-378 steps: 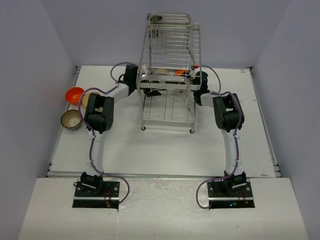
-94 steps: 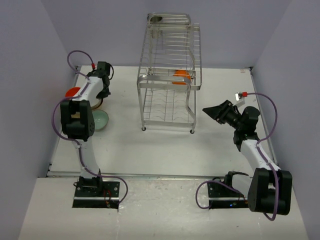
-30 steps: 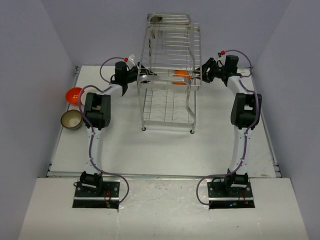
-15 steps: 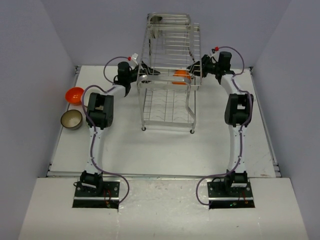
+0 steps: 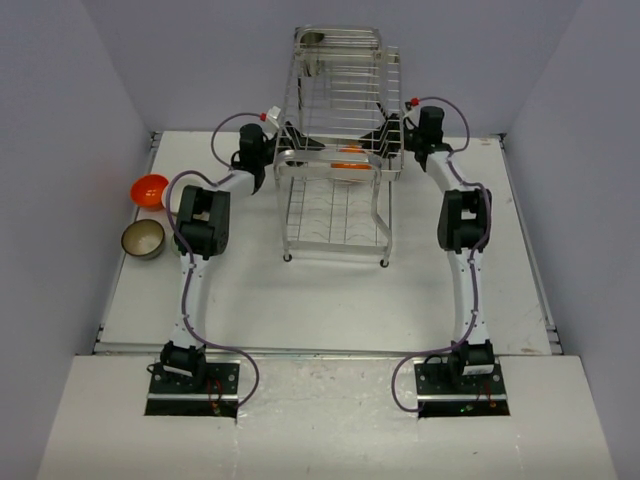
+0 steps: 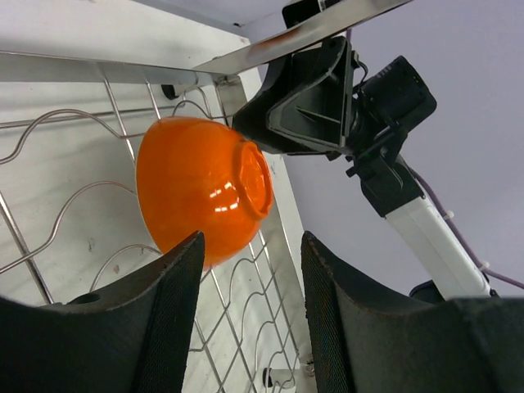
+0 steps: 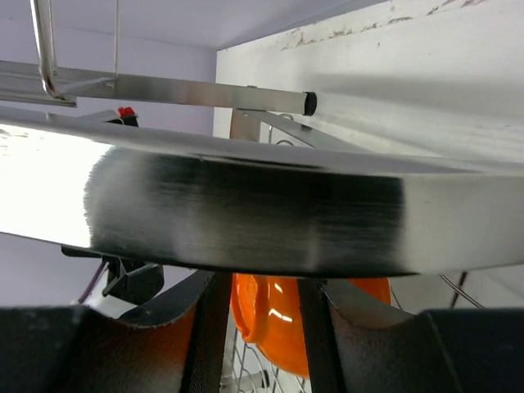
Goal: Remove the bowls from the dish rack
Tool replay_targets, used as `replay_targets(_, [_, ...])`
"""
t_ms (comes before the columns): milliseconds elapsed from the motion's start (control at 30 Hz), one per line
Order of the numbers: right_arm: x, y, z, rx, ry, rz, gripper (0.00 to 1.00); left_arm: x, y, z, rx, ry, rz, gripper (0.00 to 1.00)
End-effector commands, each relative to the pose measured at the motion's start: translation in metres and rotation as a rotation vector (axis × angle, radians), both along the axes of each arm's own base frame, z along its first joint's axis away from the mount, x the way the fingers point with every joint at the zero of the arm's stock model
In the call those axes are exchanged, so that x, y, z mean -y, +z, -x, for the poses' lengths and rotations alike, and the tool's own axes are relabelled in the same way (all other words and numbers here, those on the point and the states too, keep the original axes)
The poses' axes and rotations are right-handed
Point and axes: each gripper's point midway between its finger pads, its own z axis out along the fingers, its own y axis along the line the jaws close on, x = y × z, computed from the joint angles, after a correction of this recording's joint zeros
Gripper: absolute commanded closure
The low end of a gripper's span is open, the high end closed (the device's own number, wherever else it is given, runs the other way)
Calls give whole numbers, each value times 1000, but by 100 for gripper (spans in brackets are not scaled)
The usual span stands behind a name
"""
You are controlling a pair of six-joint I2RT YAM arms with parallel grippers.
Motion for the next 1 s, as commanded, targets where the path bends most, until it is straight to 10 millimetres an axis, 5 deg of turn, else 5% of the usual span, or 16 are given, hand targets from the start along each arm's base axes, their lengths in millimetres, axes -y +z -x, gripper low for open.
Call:
replay_targets(0, [-11,21,6,56,28,5,62,2,21,-7,75,16,-14,48])
replay_targets(400, [-7,5,51,61,19,122,63,0,6,-16,60,103,-218,48])
replay_targets(567, [1,45,67,160,-7,174,59,-5,14,-6,66,127,-318,48])
replay_targets(833, [3,45,95,119,7,182,43,-17,9,4,32,135,-433,49])
replay_targets(867, [3,42,97,107,6,178,30,-18,8,4,30,135,-435,48])
replay_targets(967, [1,31,102,87,14,172,24,-17,6,5,19,128,-439,49])
